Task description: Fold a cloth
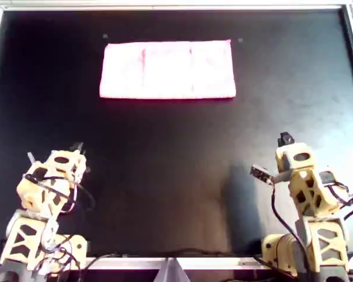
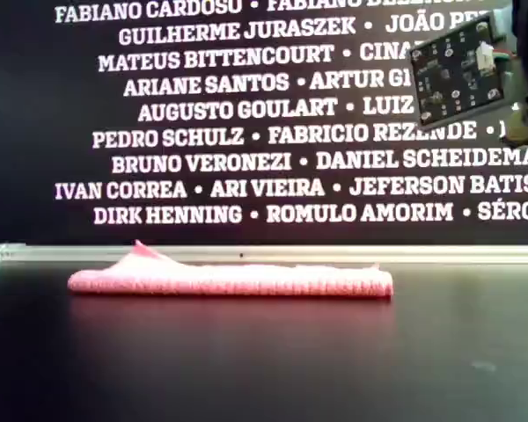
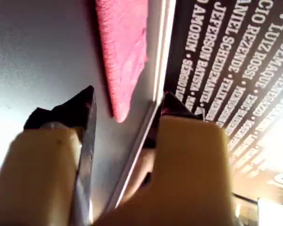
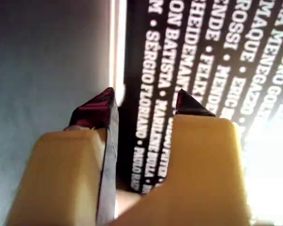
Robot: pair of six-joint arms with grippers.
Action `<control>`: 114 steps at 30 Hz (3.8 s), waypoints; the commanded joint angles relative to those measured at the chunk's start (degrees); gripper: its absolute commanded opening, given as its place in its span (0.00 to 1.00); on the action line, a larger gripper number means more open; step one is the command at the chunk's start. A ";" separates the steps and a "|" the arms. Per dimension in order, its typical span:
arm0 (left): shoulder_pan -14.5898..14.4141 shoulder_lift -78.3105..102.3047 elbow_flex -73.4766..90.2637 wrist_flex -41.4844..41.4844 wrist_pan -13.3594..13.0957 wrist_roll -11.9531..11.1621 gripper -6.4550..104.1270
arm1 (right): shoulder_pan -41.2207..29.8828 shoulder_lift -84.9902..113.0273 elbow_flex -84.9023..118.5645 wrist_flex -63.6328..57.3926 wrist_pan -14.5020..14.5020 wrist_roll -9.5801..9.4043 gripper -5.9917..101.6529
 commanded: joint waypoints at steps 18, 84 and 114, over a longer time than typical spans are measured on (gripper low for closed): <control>0.35 -38.67 -21.97 -1.58 1.41 0.35 0.53 | 1.67 -33.49 -16.87 -3.43 -0.70 -0.09 0.57; 0.53 -126.12 -103.71 -1.67 0.44 1.41 0.79 | 11.43 -129.73 -111.80 -2.90 -1.93 0.00 0.62; 0.62 -130.25 -109.07 -1.58 0.44 1.32 0.37 | 13.45 -133.24 -116.46 -2.99 -2.20 0.79 0.26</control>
